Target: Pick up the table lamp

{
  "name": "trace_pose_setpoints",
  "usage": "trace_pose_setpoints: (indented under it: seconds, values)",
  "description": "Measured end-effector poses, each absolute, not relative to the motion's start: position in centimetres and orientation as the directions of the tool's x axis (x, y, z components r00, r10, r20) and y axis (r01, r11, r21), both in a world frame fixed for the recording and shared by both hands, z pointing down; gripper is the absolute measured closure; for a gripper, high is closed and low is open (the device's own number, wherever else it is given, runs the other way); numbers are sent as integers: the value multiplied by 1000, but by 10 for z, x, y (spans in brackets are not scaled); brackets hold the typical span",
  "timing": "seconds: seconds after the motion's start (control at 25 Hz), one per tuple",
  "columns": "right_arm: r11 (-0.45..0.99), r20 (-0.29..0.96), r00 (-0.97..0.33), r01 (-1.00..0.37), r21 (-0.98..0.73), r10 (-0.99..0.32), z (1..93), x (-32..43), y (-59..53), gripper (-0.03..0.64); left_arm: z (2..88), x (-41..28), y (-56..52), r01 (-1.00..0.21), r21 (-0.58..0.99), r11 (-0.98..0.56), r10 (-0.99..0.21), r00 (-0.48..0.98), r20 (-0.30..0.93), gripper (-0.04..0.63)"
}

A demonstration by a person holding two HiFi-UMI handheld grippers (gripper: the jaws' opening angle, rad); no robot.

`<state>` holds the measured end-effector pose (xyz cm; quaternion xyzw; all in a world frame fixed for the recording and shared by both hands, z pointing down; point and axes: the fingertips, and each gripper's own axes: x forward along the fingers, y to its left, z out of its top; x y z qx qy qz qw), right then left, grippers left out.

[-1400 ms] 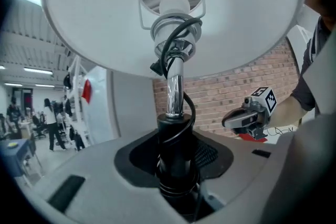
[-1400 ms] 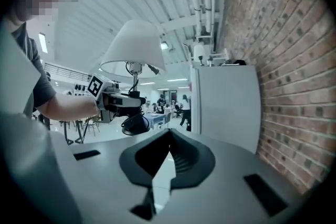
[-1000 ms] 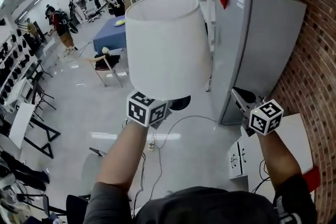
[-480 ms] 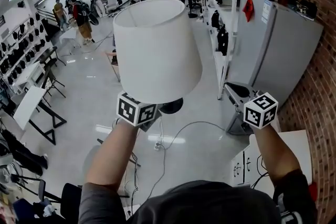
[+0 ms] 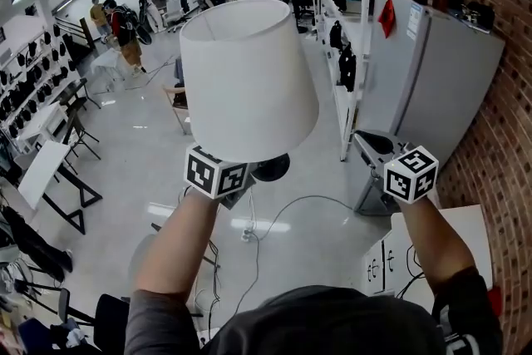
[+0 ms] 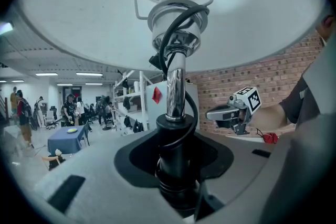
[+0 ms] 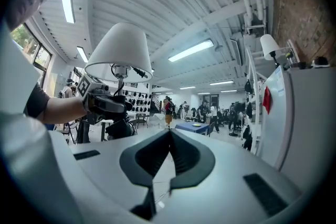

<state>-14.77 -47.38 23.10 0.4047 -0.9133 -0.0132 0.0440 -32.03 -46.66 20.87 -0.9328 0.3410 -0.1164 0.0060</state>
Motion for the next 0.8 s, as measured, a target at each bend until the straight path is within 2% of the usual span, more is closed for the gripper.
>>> trace_pose_setpoints:
  seconds: [0.8]
  values:
    - [656,73,-652,-751,79,-755,228,-142,-466,621,206,-312,-462,-621,-84,-780,-623,753,212,449]
